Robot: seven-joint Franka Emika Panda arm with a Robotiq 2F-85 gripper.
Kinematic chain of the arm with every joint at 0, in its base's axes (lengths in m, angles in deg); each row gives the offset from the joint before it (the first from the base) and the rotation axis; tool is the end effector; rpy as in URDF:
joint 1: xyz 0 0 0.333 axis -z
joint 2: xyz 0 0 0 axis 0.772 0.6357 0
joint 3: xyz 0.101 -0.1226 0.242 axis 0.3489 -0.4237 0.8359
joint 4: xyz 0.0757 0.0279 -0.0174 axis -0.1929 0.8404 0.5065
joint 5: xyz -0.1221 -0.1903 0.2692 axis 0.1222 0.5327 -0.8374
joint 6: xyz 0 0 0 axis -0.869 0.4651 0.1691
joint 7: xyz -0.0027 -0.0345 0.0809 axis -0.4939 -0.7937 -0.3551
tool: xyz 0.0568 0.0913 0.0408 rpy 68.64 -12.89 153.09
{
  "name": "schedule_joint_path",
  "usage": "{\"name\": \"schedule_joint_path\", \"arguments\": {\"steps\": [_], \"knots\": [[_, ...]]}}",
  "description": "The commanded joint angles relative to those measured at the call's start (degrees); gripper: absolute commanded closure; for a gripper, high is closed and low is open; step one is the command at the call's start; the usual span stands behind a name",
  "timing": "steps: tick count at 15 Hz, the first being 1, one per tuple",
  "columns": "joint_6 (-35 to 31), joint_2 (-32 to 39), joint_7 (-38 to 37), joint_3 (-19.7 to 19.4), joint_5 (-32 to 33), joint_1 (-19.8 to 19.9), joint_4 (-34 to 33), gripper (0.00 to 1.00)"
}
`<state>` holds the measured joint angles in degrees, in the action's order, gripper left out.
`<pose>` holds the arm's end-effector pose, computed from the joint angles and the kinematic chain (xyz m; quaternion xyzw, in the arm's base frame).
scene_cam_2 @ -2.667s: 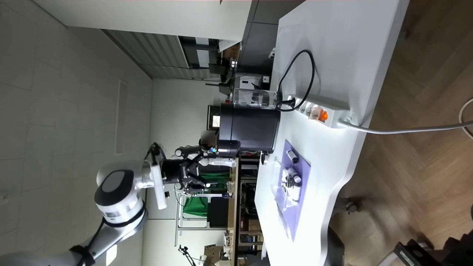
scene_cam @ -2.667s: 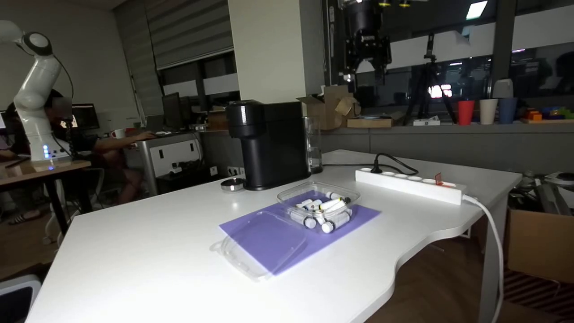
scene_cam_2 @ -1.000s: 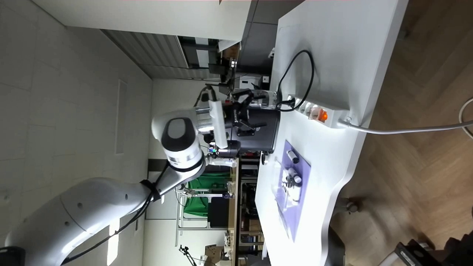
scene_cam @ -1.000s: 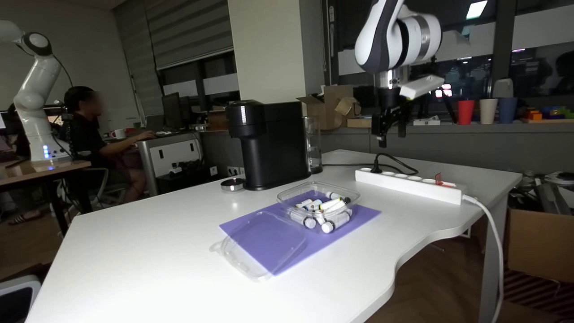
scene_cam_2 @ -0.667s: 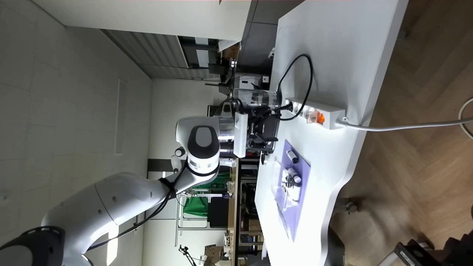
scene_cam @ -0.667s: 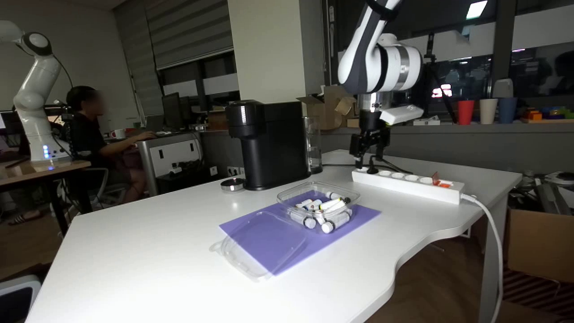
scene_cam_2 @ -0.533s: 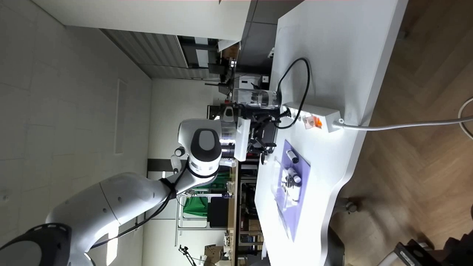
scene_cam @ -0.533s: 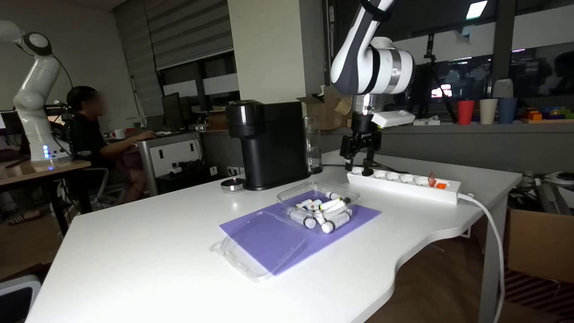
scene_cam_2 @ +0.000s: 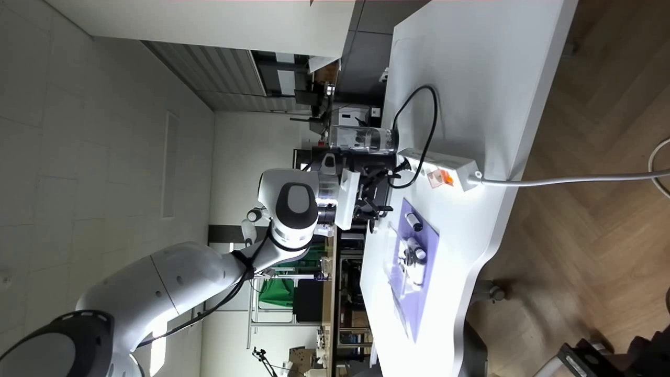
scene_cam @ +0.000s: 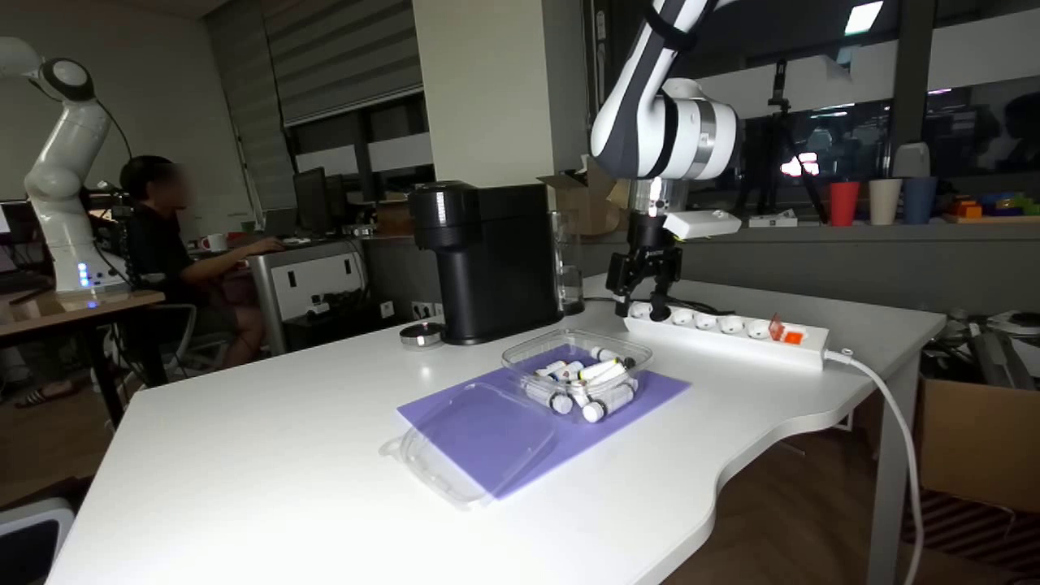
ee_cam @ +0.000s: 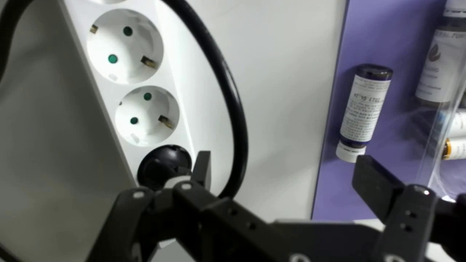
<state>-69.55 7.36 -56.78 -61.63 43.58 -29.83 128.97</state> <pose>0.6068 -0.1696 0.1808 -0.9936 -0.0697 -0.0824 0.0342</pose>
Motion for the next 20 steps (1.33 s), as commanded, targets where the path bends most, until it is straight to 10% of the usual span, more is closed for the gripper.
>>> {"name": "schedule_joint_path", "arguments": {"steps": [1,5,20], "knots": [[1.36,-1.48,-5.49,-5.40,4.90,-4.35,-2.21,0.00],[6.24,-4.87,-13.46,-12.68,13.92,-10.93,-3.16,0.00],[1.24,1.86,-5.08,-4.85,10.90,-7.31,-1.74,0.00]]}}
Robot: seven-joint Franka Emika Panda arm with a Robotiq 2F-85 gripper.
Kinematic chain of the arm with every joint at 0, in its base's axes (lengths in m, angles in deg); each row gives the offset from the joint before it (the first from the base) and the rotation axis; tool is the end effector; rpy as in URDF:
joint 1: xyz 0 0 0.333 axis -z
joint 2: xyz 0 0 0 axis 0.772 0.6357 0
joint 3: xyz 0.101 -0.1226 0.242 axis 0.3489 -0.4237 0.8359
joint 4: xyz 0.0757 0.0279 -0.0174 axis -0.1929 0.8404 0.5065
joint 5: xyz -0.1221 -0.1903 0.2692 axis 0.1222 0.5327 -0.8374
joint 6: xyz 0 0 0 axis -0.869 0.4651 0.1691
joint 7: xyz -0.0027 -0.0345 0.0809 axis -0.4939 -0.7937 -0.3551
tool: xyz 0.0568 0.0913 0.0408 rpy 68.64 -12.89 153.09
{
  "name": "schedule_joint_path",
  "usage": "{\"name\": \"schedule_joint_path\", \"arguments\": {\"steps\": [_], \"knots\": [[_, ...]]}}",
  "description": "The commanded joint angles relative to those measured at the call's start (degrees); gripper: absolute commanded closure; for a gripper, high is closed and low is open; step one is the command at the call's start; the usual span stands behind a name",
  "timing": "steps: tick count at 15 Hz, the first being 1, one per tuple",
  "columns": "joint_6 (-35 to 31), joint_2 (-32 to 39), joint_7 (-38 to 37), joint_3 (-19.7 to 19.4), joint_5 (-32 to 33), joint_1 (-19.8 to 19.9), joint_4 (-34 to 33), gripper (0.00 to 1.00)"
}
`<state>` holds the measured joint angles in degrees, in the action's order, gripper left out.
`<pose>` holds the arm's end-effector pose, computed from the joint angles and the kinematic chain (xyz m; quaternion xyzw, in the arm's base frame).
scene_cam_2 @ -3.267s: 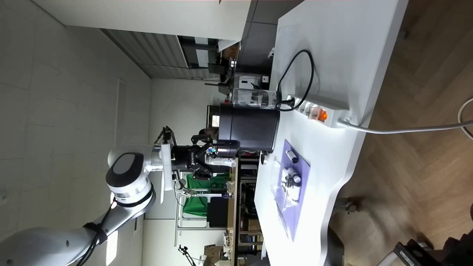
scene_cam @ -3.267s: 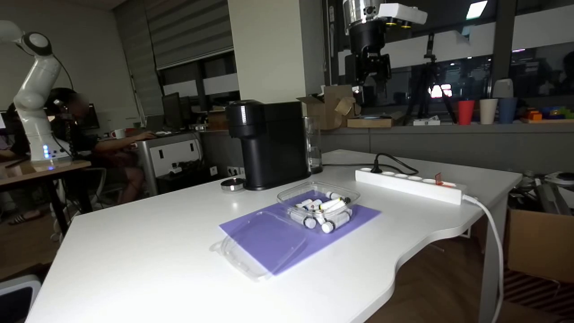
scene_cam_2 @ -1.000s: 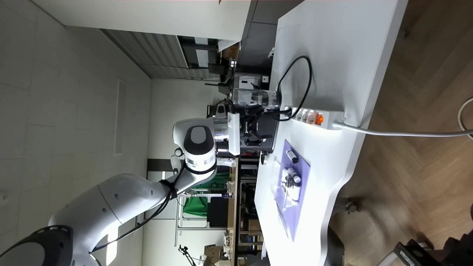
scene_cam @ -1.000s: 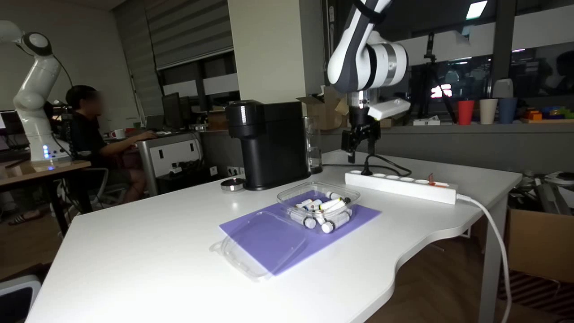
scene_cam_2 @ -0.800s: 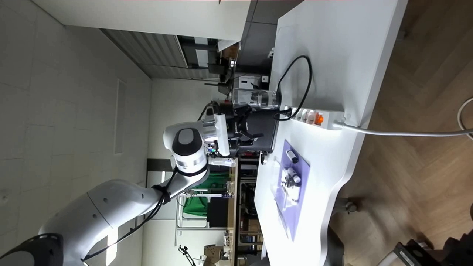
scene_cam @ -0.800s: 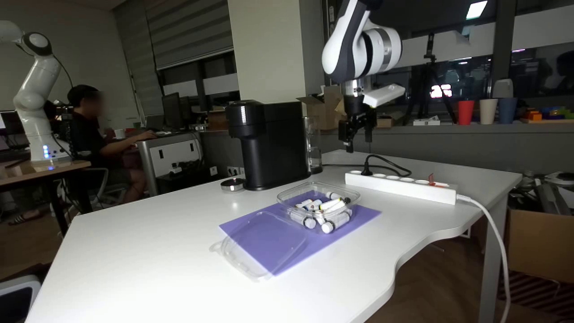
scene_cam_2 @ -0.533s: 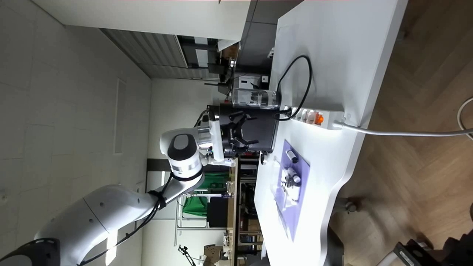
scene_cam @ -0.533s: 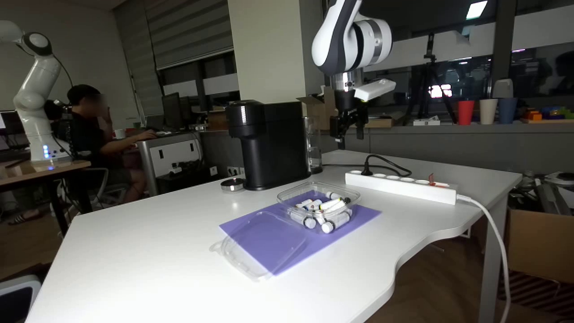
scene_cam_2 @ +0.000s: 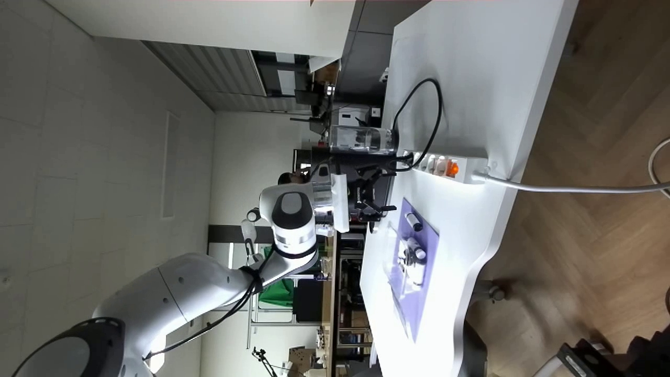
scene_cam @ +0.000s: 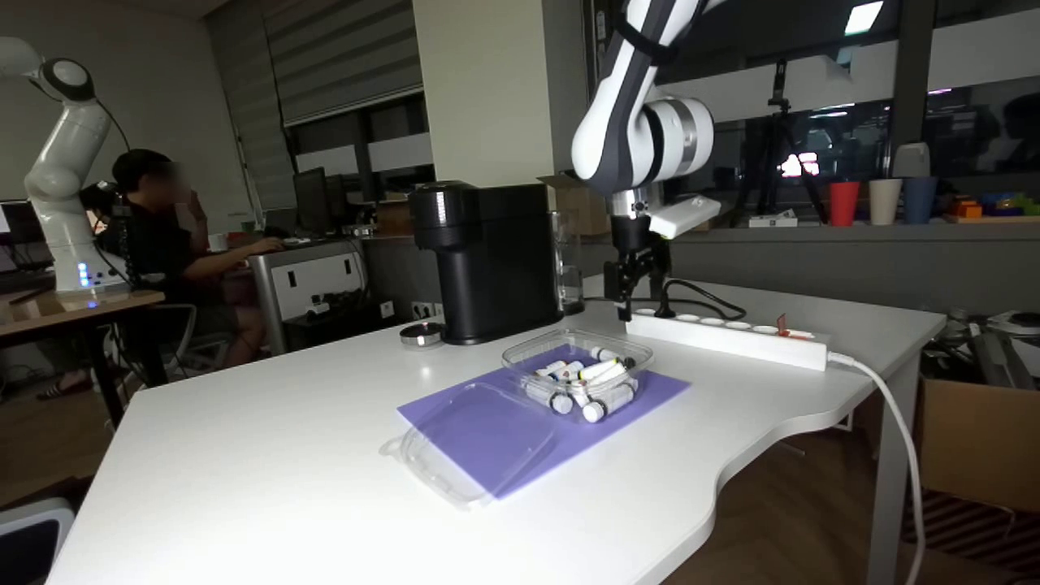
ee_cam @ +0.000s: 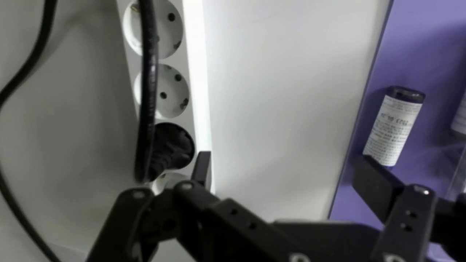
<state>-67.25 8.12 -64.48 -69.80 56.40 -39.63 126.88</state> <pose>0.6187 -0.1432 0.1808 0.9892 0.1277 0.0370 0.0619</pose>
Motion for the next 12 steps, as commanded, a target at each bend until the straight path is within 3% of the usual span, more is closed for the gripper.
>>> {"name": "schedule_joint_path", "arguments": {"steps": [1,6,12], "knots": [[-1.56,1.60,3.36,4.29,-2.46,3.05,0.50,0.00],[-3.78,2.81,6.52,7.64,-4.55,5.33,0.78,0.00],[0.04,4.19,7.51,9.68,-8.18,7.50,-0.46,0.00]]}}
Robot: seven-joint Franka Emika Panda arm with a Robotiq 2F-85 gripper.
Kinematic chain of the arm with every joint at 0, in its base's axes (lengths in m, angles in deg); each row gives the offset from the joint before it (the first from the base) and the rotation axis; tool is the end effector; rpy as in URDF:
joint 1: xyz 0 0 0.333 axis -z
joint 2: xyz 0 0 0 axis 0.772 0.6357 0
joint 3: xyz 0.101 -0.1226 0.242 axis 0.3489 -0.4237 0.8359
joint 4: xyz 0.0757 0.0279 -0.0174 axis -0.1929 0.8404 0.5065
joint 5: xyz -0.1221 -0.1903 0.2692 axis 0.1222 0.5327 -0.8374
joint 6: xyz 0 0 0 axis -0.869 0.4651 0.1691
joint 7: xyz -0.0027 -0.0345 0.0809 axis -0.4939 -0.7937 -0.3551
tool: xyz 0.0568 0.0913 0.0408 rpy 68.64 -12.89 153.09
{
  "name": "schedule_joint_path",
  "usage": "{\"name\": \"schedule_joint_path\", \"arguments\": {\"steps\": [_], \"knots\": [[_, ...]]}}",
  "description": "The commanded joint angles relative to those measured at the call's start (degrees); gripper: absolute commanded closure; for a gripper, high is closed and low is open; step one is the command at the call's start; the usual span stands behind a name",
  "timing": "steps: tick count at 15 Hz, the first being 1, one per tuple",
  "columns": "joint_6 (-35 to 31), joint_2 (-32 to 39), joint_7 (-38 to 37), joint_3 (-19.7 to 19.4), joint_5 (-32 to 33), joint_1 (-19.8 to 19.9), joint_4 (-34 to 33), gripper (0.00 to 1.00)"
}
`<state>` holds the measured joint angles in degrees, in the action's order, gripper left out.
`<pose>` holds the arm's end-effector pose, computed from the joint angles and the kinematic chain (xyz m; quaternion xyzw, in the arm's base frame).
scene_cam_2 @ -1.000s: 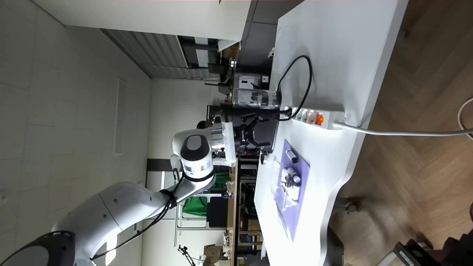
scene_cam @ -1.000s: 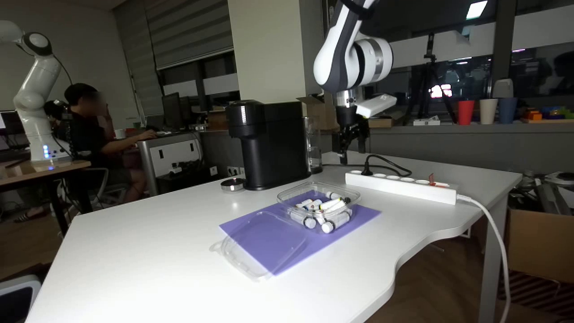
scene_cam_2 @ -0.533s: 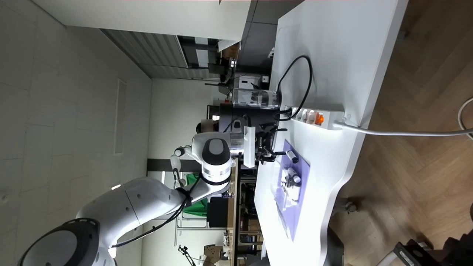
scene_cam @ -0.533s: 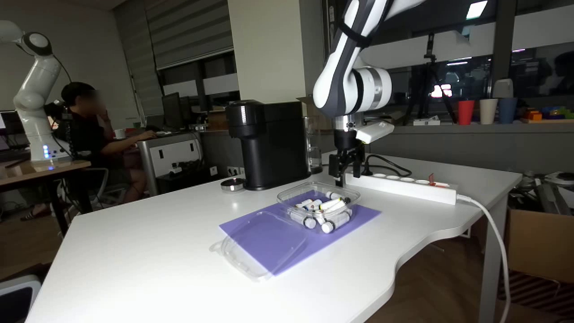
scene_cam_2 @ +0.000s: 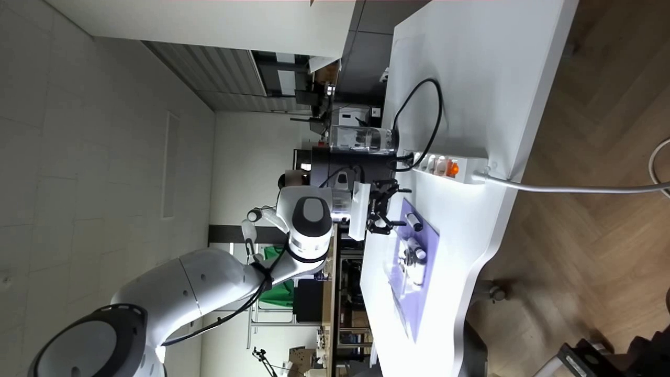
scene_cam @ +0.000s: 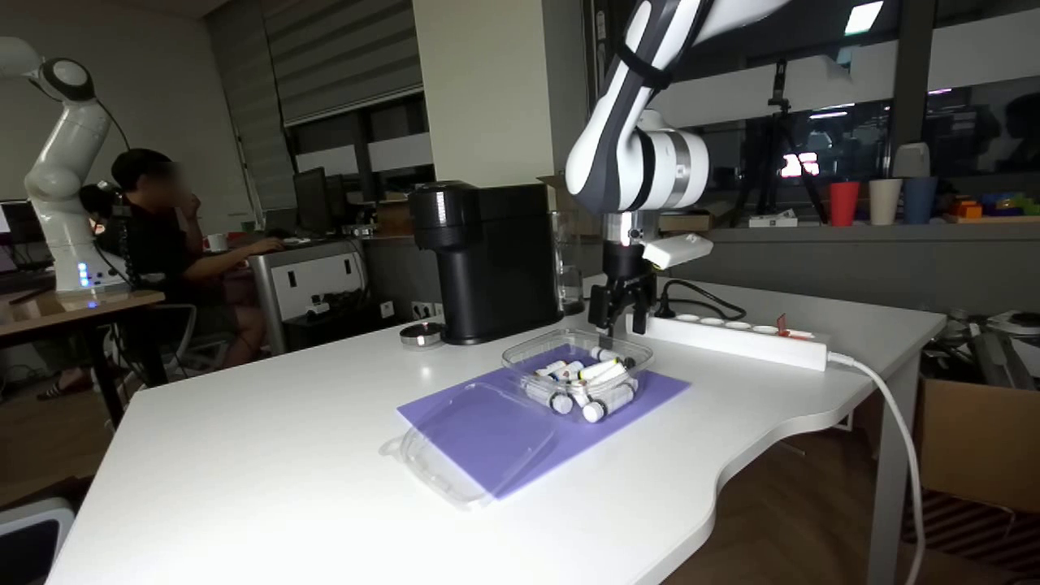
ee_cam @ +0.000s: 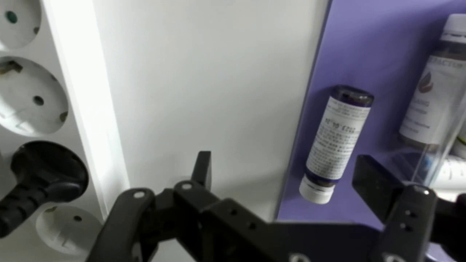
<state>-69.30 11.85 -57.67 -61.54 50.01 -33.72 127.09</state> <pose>0.6146 -0.1246 0.1437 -0.9887 -0.1404 -0.0491 0.0190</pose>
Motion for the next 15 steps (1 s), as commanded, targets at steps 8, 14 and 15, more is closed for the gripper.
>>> {"name": "schedule_joint_path", "arguments": {"steps": [8,14,15], "knots": [[1.61,0.45,-1.24,-0.08,-2.53,0.65,-0.80,0.43],[3.49,0.02,-0.08,1.18,-4.52,2.58,-1.70,0.88],[4.81,0.02,0.52,1.95,-5.66,3.39,-2.03,0.93]]}}
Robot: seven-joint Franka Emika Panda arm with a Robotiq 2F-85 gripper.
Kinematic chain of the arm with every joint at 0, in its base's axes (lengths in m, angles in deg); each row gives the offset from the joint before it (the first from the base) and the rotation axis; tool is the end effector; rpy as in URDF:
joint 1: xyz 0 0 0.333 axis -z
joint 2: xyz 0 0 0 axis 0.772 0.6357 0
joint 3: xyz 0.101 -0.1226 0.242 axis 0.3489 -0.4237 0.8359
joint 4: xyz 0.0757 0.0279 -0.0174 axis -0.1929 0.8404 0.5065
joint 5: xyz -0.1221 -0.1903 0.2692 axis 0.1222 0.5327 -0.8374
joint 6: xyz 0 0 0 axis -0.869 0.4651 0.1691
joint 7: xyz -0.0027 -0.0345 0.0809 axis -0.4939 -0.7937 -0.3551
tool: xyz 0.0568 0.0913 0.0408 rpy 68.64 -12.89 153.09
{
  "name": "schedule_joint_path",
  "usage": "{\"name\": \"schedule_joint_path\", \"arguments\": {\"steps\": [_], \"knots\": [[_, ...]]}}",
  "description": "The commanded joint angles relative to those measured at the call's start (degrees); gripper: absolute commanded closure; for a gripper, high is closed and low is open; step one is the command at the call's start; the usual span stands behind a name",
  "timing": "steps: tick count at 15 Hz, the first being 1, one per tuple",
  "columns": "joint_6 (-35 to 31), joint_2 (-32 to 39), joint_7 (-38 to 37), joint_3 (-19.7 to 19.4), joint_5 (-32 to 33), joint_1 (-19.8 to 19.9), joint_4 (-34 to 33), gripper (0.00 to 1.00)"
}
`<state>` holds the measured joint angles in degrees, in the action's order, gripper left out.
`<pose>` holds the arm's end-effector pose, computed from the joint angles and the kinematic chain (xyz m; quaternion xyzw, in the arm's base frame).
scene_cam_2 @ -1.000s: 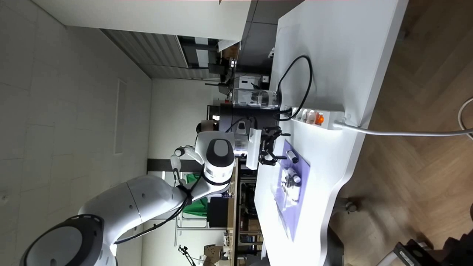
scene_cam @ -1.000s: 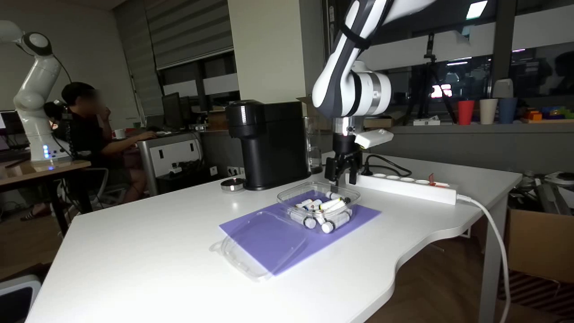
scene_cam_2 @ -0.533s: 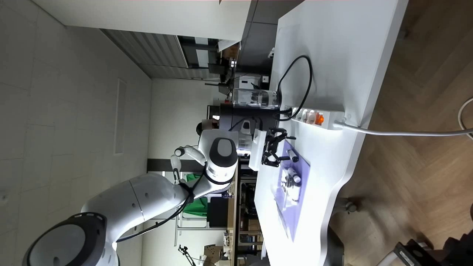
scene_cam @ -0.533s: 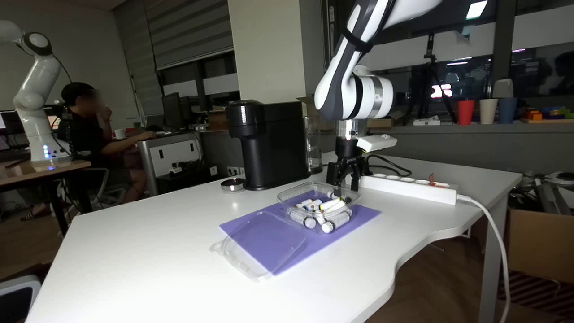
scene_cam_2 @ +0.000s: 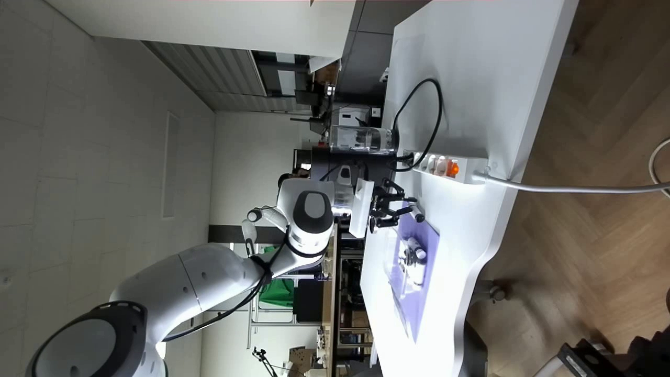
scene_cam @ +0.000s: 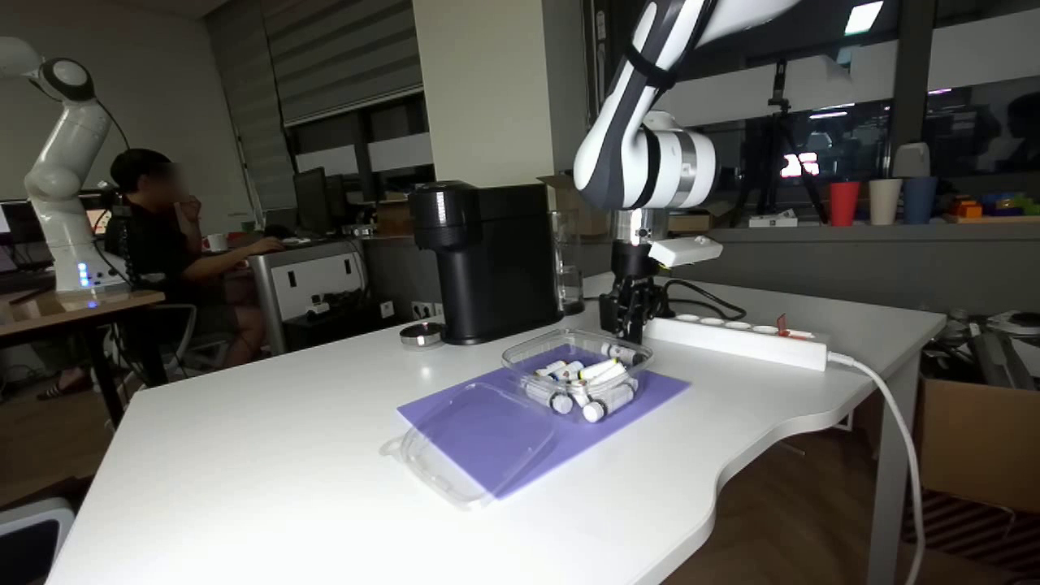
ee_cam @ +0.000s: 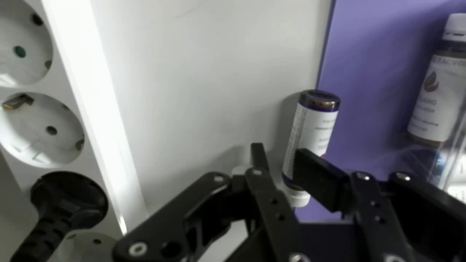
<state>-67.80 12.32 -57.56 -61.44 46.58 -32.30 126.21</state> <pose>0.6121 -0.1398 0.1417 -0.9926 -0.1052 -0.0463 0.0388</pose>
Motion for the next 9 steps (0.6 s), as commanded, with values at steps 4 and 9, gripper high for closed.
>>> {"name": "schedule_joint_path", "arguments": {"steps": [4,9], "knots": [[6.51,-0.73,0.53,2.73,-5.29,3.21,-2.45,0.68],[6.74,-1.80,0.43,2.21,-5.79,2.65,-3.65,0.42]]}}
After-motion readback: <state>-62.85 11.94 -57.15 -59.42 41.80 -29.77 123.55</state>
